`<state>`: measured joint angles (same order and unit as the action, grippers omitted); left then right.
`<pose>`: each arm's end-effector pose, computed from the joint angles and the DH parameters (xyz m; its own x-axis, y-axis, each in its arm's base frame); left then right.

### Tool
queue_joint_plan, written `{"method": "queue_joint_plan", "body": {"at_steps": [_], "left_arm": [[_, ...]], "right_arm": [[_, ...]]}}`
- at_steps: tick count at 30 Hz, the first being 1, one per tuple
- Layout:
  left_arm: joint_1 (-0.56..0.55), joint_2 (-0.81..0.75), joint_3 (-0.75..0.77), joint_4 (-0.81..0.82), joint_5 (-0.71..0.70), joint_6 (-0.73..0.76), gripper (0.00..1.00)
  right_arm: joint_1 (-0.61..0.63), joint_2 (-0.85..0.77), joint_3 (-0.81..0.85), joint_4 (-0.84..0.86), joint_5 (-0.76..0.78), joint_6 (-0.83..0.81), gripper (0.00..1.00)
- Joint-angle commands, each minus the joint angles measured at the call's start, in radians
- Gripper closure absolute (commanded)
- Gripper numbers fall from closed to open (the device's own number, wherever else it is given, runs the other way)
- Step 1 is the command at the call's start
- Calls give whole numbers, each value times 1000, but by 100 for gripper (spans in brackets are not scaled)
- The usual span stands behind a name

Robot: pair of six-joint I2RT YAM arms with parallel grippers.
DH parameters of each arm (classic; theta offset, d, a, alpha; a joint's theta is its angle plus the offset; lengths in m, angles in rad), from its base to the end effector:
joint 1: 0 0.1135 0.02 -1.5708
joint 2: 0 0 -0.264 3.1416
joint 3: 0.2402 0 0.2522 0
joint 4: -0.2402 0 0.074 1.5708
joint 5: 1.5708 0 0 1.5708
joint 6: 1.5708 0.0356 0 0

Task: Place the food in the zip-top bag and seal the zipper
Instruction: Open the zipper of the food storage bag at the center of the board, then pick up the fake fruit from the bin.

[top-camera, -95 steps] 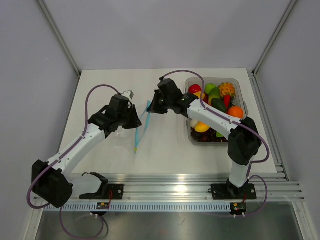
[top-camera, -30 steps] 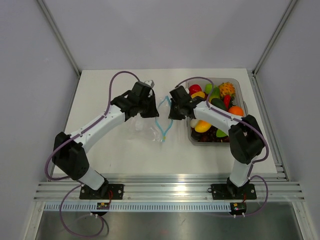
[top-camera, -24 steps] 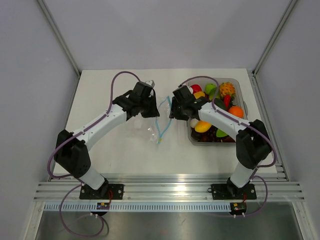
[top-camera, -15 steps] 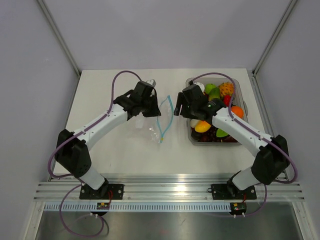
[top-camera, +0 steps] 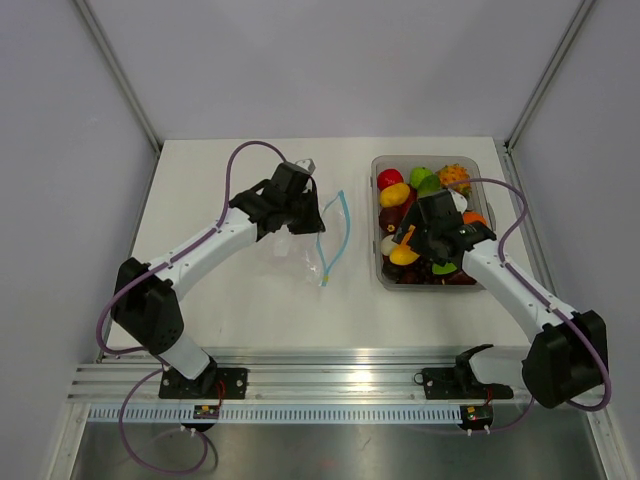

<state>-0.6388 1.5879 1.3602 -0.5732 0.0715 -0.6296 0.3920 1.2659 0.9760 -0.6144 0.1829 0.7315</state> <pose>0.2818 -0.2125 0.3020 -0.8396 -0.1080 -0.5324 0.1736 0.8753 -0.4513 0.2428 0.0934 0.2671 -0.7221 0.4123 -0.5556 0.2830 0.9088 0.3066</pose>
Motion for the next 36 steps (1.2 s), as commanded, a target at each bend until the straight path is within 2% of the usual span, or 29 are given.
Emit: {"method": "queue_joint_plan", "body": {"at_steps": [1,10,14,21,24,25,27,29,32,36], "left_arm": [[-5,3,42,47,2,-5,100],[-7,-3,39,49,10,-4,100],[-9,0,42,50,19,-4,100],[-13,-2,39,58,24,-9,100],[-16,-2,33,59,25,-10,100],[-16,0,34,58,27,-10,100],[-16,-2,30,59,25,-10,100],[-16,0,28,62,27,-10,100],[-18,7,31,64,37,-13,100],[-21,17,39,76,54,-24,100]], "right_arm": [[-53,-14,-14,27,-45,37,9],[-99,95,-34,128,-109,26,9],[-101,131,-23,148,-103,13,16],[-104,170,-28,168,-103,8,21],[-105,164,-31,170,-102,-3,37],[-104,155,-31,168,-99,-13,48],[-105,122,-27,150,-76,-29,60],[-105,89,-11,124,-54,-58,69],[-105,38,1,99,-52,-78,74],[-104,-13,9,100,-89,-83,77]]}}
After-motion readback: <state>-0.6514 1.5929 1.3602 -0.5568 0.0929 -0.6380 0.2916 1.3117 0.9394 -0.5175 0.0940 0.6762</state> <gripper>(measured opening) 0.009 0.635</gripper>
